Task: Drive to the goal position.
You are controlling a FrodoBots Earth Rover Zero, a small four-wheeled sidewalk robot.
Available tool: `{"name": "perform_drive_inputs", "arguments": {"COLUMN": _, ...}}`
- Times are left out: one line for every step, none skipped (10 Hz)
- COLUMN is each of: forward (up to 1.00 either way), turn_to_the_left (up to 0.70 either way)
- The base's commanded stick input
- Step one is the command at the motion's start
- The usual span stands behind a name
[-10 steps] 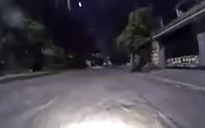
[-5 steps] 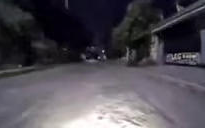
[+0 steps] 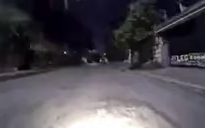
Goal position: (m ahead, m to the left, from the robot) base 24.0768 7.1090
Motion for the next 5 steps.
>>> {"name": "perform_drive_inputs", "arguments": {"forward": 1.0, "turn_to_the_left": 0.05}}
{"name": "perform_drive_inputs", "arguments": {"forward": 1.0, "turn_to_the_left": 0.05}}
{"name": "perform_drive_inputs", "arguments": {"forward": 1.0, "turn_to_the_left": 0.05}}
{"name": "perform_drive_inputs", "arguments": {"forward": 1.0, "turn_to_the_left": 0.05}}
{"name": "perform_drive_inputs", "arguments": {"forward": 1.0, "turn_to_the_left": 0.05}}
